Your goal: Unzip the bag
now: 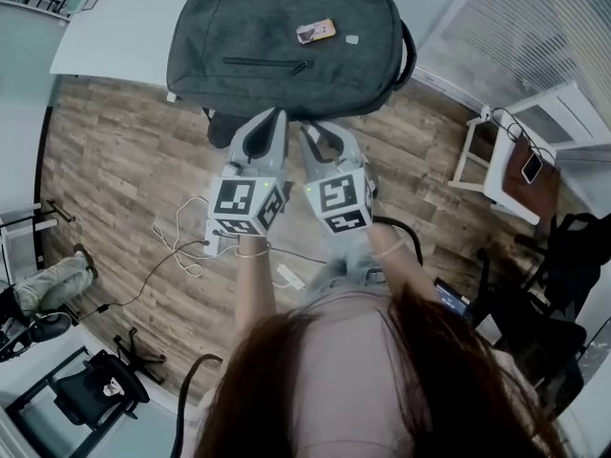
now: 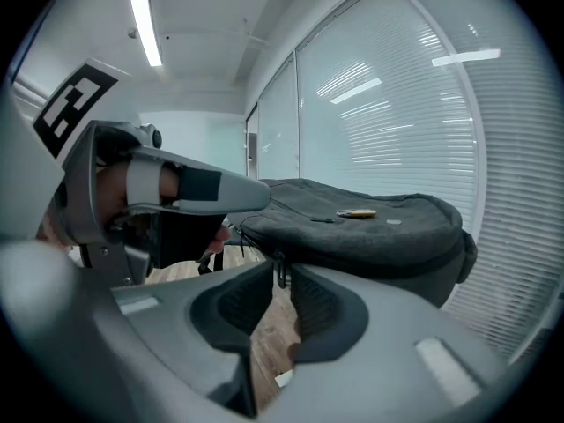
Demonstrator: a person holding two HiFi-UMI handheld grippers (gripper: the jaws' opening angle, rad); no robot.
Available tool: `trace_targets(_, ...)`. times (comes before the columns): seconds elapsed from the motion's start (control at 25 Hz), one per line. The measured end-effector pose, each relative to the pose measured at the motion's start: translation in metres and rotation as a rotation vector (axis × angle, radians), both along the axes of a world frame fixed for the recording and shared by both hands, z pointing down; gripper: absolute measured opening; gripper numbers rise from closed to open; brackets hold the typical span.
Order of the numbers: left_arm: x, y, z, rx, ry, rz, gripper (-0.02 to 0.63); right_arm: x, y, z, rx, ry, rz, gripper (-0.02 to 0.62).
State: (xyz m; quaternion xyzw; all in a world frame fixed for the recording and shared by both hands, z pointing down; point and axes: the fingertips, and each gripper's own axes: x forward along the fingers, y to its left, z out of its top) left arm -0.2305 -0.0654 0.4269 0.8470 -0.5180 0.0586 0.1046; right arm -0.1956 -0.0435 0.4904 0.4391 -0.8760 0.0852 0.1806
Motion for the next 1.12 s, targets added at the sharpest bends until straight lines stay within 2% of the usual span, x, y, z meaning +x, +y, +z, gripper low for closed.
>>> trace_targets(0.32, 0.0, -0.019, 0.014, -0.048, -0.004, 0.021, 0.009, -0.002, 0.001, 0.007, -0.016, 0.002, 0.0, 0.067)
trace_targets(0.68, -0.004, -0.029, 0.029, -0.154, 0.048, 0.028, 0.009, -0.005, -0.003, 0.006, 0.009, -0.014, 0.016, 0.067)
trace_targets(0.88, -0.004, -0.03, 0.035, -0.195, 0.054, 0.022, 0.009, -0.008, -0.008, 0.008, 0.001, -0.039, 0.05, 0.067)
trace_targets(1.12, -0.004, -0.029, 0.037, -0.206, 0.058, 0.007, 0.009, -0.007, -0.013, 0.005, 0.045, -0.064, 0.1, 0.04)
